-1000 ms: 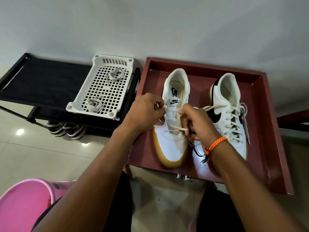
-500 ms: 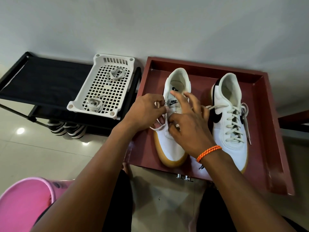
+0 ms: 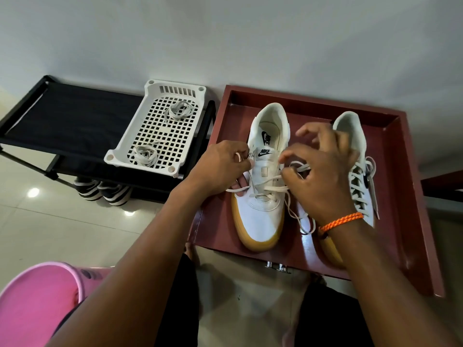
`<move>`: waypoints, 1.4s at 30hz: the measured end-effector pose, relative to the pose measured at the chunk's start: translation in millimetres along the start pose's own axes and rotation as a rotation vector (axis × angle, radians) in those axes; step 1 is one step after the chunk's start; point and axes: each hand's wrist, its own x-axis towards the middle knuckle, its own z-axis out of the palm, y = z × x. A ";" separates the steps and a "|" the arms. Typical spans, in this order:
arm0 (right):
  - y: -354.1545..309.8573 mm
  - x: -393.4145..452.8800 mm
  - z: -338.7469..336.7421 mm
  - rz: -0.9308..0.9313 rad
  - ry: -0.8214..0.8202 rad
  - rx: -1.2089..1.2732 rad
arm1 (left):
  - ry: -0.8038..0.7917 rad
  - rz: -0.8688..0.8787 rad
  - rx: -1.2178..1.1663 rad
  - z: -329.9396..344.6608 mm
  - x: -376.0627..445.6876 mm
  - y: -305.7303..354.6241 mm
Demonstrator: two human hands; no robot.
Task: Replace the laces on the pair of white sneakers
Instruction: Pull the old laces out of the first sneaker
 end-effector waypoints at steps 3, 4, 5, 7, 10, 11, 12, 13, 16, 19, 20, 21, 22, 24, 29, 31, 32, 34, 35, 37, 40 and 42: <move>-14.0 -7.6 17.0 -0.108 -0.130 -0.091 | -0.014 0.011 -0.025 -0.3 0.7 -1.8; -18.0 -11.9 24.4 -0.138 -0.192 -0.172 | -0.021 0.017 -0.033 0.0 1.0 -2.6; -20.0 -15.9 31.1 -0.160 -0.241 -0.237 | -0.022 0.024 -0.035 0.3 1.2 -3.4; -18.1 -19.4 37.1 -0.175 -0.270 -0.277 | -0.010 0.031 -0.021 0.3 1.3 -3.8; -10.4 -14.4 31.5 -0.142 -0.221 -0.194 | -0.029 0.018 -0.045 -0.2 0.8 -3.7; -7.8 -11.7 27.0 -0.113 -0.185 -0.144 | -0.041 0.008 -0.062 -0.4 0.8 -3.9; -5.7 -9.1 21.5 -0.085 -0.142 -0.103 | -0.045 0.000 -0.070 -0.5 1.5 -4.9; -4.8 -7.0 15.8 -0.062 -0.101 -0.082 | -0.041 -0.001 -0.069 -0.6 2.1 -5.6; -7.3 -4.2 3.5 -0.039 -0.019 -0.129 | -0.004 0.031 -0.024 -0.1 4.1 -8.6; -11.5 -5.5 0.7 -0.087 -0.035 -0.135 | 0.032 0.045 0.025 1.3 5.6 -9.6; -13.9 -7.3 3.0 -0.117 -0.068 -0.125 | 0.031 0.045 0.020 1.9 5.6 -9.0; -16.6 -9.6 7.0 -0.142 -0.112 -0.126 | 0.028 0.044 0.011 2.4 6.1 -9.0; -19.6 -12.4 12.4 -0.161 -0.157 -0.141 | 0.030 0.048 0.011 2.8 6.9 -9.8; -23.7 -18.1 24.1 -0.181 -0.224 -0.168 | 0.042 0.062 0.037 2.8 7.6 -11.3; -16.7 -14.9 25.0 -0.158 -0.230 -0.163 | 0.070 0.077 0.071 5.5 8.7 -11.8; -14.5 -10.4 17.2 -0.106 -0.159 -0.138 | 0.054 0.065 0.054 5.3 9.2 -12.6; -13.3 -8.3 13.7 -0.072 -0.109 -0.117 | 0.034 0.061 0.020 4.6 9.2 -12.6; -10.0 -5.0 8.8 -0.010 -0.031 -0.065 | 0.001 0.051 -0.021 3.5 8.6 -13.1; -8.4 -4.3 8.0 0.005 -0.016 -0.034 | -0.007 0.049 -0.024 2.8 8.3 -13.7; -6.4 -5.7 9.5 -0.013 -0.040 0.010 | -0.018 0.052 -0.030 2.9 8.1 -13.6; -12.8 -12.7 20.5 -0.096 -0.145 -0.016 | -0.019 0.061 -0.022 3.5 9.3 -15.3; -17.8 -16.7 28.6 -0.125 -0.205 -0.073 | -0.016 0.060 -0.020 3.5 10.2 -16.5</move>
